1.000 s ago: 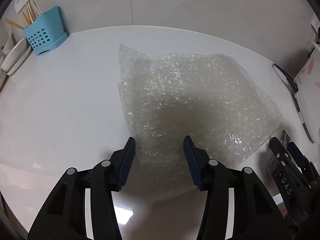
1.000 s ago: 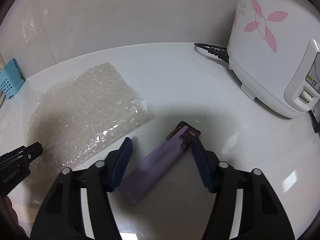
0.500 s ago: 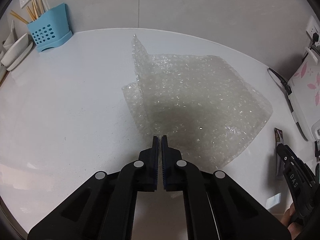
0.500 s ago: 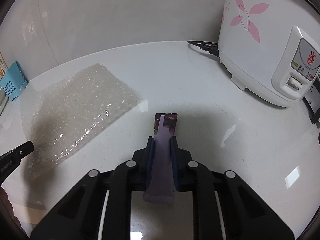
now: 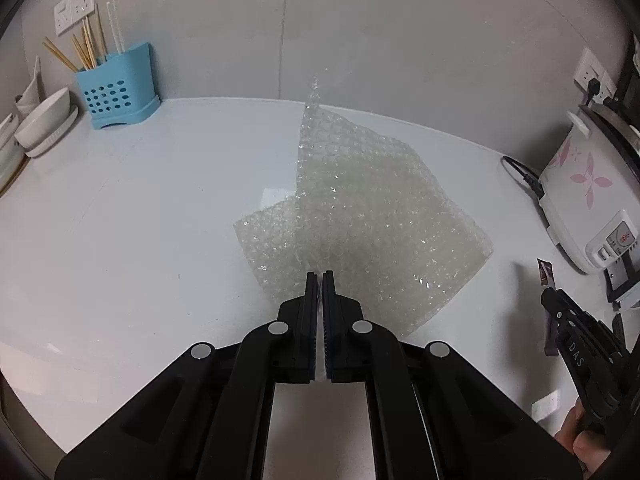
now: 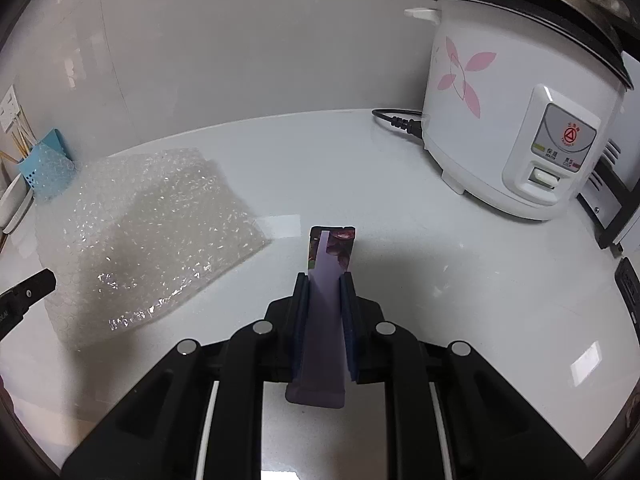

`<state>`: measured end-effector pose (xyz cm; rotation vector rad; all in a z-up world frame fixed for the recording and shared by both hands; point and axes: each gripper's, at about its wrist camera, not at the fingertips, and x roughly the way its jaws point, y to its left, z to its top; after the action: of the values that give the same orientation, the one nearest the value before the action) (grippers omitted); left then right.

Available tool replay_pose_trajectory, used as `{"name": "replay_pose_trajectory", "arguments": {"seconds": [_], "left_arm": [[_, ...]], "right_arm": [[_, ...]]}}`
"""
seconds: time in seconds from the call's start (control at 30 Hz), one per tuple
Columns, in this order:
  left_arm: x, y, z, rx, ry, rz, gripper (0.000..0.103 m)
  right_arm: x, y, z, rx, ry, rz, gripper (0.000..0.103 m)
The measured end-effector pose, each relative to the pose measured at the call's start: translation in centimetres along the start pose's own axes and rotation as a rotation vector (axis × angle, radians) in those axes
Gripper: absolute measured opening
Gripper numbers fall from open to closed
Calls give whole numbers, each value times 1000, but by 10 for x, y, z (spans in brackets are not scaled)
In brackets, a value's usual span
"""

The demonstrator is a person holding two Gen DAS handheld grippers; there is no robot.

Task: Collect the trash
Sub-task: 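Lift the bubble wrap and purple packet off the counter and carry them toward the wastebasket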

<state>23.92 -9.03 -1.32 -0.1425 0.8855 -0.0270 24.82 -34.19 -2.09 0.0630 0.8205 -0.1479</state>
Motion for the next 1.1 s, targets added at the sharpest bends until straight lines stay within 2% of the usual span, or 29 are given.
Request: {"name": "replay_pose_trajectory", "arguments": {"seconds": [0.6,1.1], "left_arm": [[-116,21,-19,32,-140,-6,2],[-218,31,-61,61,-271,-7,2]], "right_arm": [[-106,15,-13,-34,-110,11,15],[-196,53,-42,-86,-210,60,15]]}}
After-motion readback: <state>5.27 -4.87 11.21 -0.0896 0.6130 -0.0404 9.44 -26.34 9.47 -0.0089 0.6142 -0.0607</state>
